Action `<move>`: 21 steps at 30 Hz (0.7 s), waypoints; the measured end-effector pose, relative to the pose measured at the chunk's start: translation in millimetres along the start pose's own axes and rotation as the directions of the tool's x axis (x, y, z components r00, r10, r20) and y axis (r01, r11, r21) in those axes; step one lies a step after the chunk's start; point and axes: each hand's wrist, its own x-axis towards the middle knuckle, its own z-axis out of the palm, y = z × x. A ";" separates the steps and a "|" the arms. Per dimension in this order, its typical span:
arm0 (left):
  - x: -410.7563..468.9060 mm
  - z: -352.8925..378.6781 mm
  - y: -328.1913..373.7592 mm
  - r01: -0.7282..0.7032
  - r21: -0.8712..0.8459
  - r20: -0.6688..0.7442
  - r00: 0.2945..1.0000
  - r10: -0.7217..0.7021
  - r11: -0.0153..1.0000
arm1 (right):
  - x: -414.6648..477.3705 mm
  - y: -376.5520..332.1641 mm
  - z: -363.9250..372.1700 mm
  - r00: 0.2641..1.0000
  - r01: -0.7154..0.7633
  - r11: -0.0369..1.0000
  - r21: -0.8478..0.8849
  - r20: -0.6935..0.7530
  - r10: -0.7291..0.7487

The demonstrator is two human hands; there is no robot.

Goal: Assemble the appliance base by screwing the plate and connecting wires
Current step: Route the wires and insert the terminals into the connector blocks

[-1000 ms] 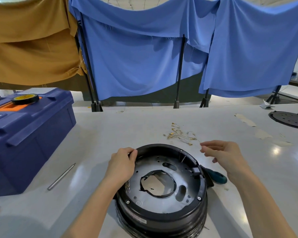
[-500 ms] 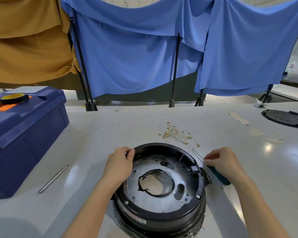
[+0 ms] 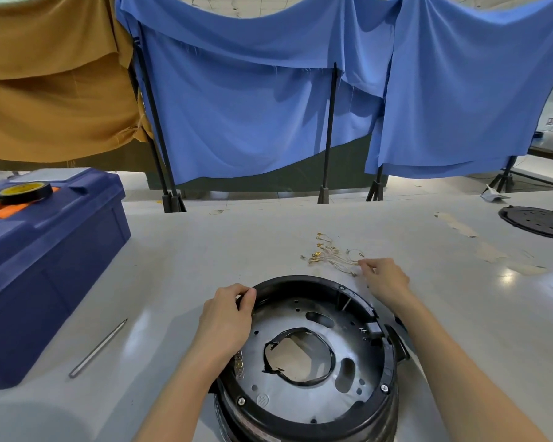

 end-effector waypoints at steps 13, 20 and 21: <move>-2.1 -1.0 1.6 0.011 -0.028 0.015 1.000 -0.010 1.000 | -11.5 -22.3 -53.4 0.965 0.248 0.850 0.464 -0.194 -0.176; -5.5 -10.3 23.6 -0.244 -0.161 -0.197 0.958 0.211 0.956 | -49.9 -49.5 -72.4 0.897 0.367 0.586 0.722 -0.109 -0.428; -5.2 -10.4 29.1 -0.223 -0.257 -0.161 0.969 0.186 0.940 | -56.1 -52.5 -71.7 0.874 0.364 0.533 0.764 -0.083 -0.479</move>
